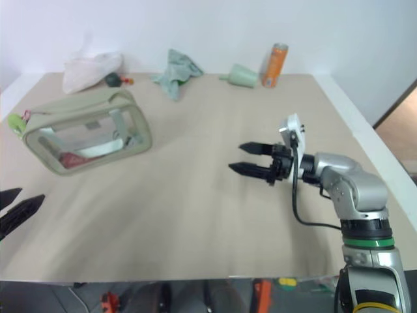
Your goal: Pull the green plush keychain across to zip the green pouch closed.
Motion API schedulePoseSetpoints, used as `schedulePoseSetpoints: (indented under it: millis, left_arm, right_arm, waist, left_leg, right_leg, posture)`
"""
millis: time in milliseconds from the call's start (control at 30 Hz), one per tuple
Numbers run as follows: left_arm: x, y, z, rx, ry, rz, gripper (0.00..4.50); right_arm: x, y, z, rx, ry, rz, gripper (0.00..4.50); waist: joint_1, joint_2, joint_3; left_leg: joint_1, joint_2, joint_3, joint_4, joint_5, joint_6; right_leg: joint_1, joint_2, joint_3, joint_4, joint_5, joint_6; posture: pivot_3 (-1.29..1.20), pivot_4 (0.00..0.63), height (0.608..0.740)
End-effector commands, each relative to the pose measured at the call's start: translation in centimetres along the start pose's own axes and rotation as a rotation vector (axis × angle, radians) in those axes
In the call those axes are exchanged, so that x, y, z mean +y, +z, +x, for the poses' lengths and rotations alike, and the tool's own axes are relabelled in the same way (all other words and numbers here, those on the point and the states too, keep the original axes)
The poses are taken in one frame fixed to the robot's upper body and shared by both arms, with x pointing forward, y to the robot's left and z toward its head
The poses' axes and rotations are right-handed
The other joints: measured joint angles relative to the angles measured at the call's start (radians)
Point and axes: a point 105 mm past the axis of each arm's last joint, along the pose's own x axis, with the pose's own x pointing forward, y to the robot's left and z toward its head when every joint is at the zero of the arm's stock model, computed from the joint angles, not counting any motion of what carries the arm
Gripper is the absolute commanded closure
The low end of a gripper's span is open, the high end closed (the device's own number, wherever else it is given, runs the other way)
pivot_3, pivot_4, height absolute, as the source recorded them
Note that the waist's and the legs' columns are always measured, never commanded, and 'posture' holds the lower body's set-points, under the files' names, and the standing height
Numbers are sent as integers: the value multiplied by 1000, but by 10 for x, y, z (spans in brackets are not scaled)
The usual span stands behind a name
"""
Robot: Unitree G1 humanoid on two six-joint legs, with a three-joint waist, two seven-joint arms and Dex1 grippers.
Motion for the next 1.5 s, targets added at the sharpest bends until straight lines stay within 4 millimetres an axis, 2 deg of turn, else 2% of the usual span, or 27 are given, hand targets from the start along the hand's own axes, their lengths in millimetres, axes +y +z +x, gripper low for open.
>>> schedulePoseSetpoints:
  millis: [33, 233, 333, 433, 567, 633, 833, 1100, 1233, 1333, 1500]
  left_arm:
    - [-7, 7, 8, 5, -31, 45, 41]
    - [-4, 45, 54, 2, -46, 290, 41]
    - [-20, 74, 76, -40, -129, 423, 41]
    - [-27, 99, 90, -48, -192, 557, 41]
    - [-21, 114, 109, -6, -216, 720, 41]
    - [-18, 119, 121, 3, -239, 749, 41]
    - [-11, 112, 152, 72, -312, 812, 41]
    - [-13, 101, 180, 122, -383, 822, 41]
    - [-12, 99, 187, 136, -394, 826, 41]
    - [-12, 98, 189, 138, -401, 820, 41]
    - [-13, 95, 193, 147, -411, 814, 41]
  right_arm:
    - [4, 8, 0, 1, 8, -56, 0]
    - [7, -11, 7, 82, 5, -77, 0]
    - [11, -16, 11, 92, 14, -84, 0]
    - [13, -17, 14, 87, 14, -82, 0]
    - [18, -19, 16, 74, 14, -77, 0]
    - [22, -20, 19, 58, 13, -69, 0]
    - [37, -22, 26, 21, 13, -50, 0]
    - [40, -16, 27, -13, -40, -72, 0]
    - [32, 13, 23, -157, -111, -75, 0]
    - [37, 31, 17, -258, -101, -55, 0]
    - [43, 39, 16, -295, -76, -45, 0]
  waist:
    - [0, 0, 0]
    - [10, -1, 0]
    - [9, 0, 0]
    - [3, 0, 0]
    - [2, 0, 0]
    - [4, 0, 0]
    - [3, 0, 0]
    - [4, 0, 0]
    - [2, 0, 0]
    - [3, 0, 0]
    - [3, 0, 0]
  left_leg:
    - [0, 0, 0, 0, 0, 0]
    - [0, 0, -2, 2, 2, -1]
    - [0, 0, 0, 2, 2, 0]
    - [-1, 0, 1, 2, 2, -1]
    - [0, 0, 2, 0, 1, -1]
    - [-1, 0, 0, 0, 1, -1]
    - [-1, 0, 1, 1, 1, -2]
    - [-3, 0, 0, 5, 1, -1]
    - [-5, 0, -1, 12, 0, 0]
    - [-4, 0, 0, 15, 0, 0]
    - [-3, 0, -1, 16, 1, 0]
  right_leg:
    - [0, 0, 0, 0, 0, 0]
    - [1, 0, -4, 1, 1, 0]
    - [1, 0, -2, 1, 2, -1]
    - [0, 0, -1, 1, 2, 0]
    - [0, 0, 0, 1, 1, -1]
    - [0, 1, -1, 1, 1, -1]
    - [0, 0, -1, 2, 1, -1]
    - [0, 0, -2, 3, 1, -1]
    - [-1, 0, -3, 8, 1, 0]
    - [-1, 0, -1, 13, 1, 0]
    - [0, 0, -3, 15, 2, 0]
  posture:
    - [0, 150, 740]
    - [0, 150, 740]
    - [0, 150, 740]
    - [0, 150, 740]
    - [0, 150, 740]
    - [0, 150, 740]
    - [0, 150, 740]
    - [0, 150, 740]
    - [0, 150, 740]
    - [0, 150, 740]
    - [0, 150, 740]
